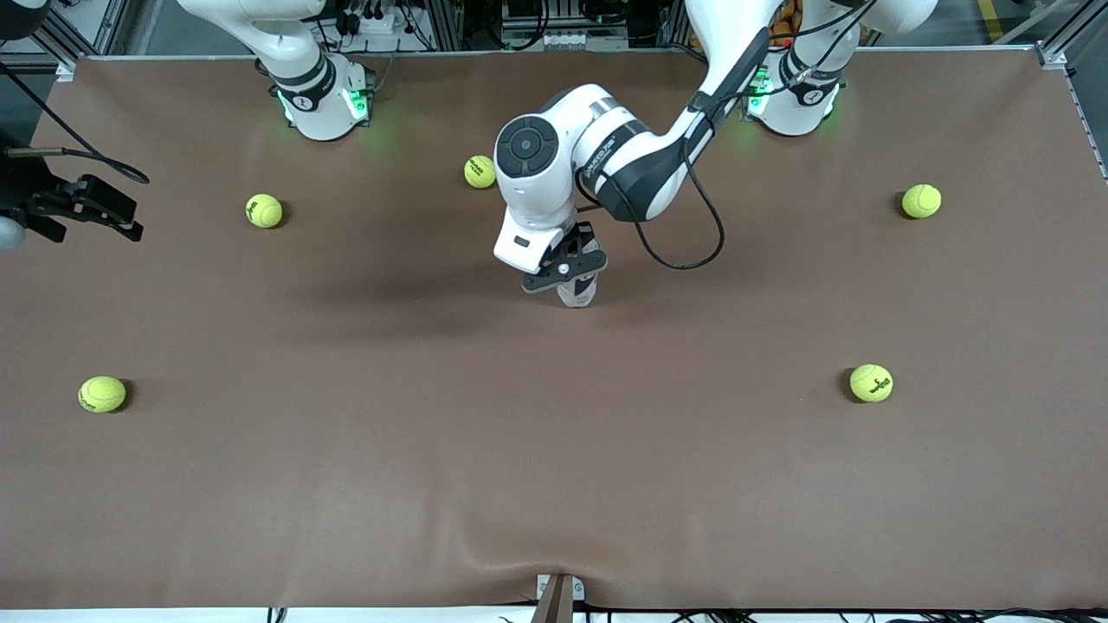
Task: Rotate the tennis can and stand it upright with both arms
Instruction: 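Lift and rotate the can upright with the left gripper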
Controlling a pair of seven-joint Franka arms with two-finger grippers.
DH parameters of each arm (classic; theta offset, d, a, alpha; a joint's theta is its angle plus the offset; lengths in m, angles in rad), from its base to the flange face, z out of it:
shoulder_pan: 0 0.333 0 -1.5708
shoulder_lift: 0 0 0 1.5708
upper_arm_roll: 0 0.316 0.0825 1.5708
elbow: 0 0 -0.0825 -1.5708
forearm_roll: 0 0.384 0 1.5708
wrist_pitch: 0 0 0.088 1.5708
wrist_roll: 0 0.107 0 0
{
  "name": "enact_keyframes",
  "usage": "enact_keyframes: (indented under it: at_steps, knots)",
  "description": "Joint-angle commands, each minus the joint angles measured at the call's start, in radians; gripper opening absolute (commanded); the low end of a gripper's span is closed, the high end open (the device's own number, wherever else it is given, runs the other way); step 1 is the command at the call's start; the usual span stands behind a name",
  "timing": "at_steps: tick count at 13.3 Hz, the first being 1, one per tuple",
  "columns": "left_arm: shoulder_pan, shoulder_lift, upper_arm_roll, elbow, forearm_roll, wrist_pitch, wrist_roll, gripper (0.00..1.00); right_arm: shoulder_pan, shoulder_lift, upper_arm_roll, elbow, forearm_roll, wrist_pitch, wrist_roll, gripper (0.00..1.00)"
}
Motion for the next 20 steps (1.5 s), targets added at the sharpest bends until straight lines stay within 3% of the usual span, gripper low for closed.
enact_keyframes:
  at_steps: [1, 4, 5, 8, 11, 13, 14, 15, 16, 20]
  knots:
    - [-0.011, 0.023, 0.008, 0.026, 0.022, 0.000, -0.019, 0.09, -0.007, -0.017, 0.008, -0.003, 0.018, -0.006, 0.007, 1.00]
    - [-0.011, 0.022, 0.006, 0.026, 0.022, 0.000, -0.019, 0.15, -0.007, -0.017, 0.008, -0.003, 0.018, -0.004, 0.007, 1.00]
    - [-0.011, 0.022, 0.006, 0.026, 0.022, 0.000, -0.019, 0.21, -0.007, -0.017, 0.008, -0.003, 0.018, -0.002, 0.007, 1.00]
    - [-0.011, 0.016, 0.005, 0.026, 0.022, 0.000, -0.019, 0.23, -0.007, -0.012, 0.006, -0.003, 0.017, 0.002, 0.006, 1.00]
    - [-0.011, -0.003, 0.002, 0.024, 0.019, -0.005, -0.019, 0.45, -0.010, -0.011, 0.006, -0.003, 0.017, -0.002, 0.006, 1.00]
    - [-0.009, -0.021, 0.000, 0.024, 0.015, -0.011, -0.017, 0.50, -0.010, -0.012, 0.006, 0.001, 0.017, -0.005, 0.006, 1.00]
    - [-0.009, -0.027, 0.000, 0.024, 0.013, -0.014, -0.017, 0.71, -0.010, -0.012, 0.004, 0.002, 0.017, -0.010, 0.003, 1.00]
    - [-0.008, -0.038, 0.000, 0.024, 0.015, -0.017, -0.019, 0.81, -0.012, -0.012, 0.004, 0.004, 0.017, -0.013, -0.002, 1.00]
    - [-0.008, -0.043, 0.000, 0.024, 0.015, -0.026, -0.017, 1.00, -0.012, -0.015, 0.004, 0.004, 0.017, -0.018, -0.003, 1.00]
    - [0.002, -0.075, 0.002, 0.024, 0.019, -0.040, -0.014, 1.00, -0.016, -0.017, 0.000, 0.065, 0.013, -0.079, -0.003, 1.00]
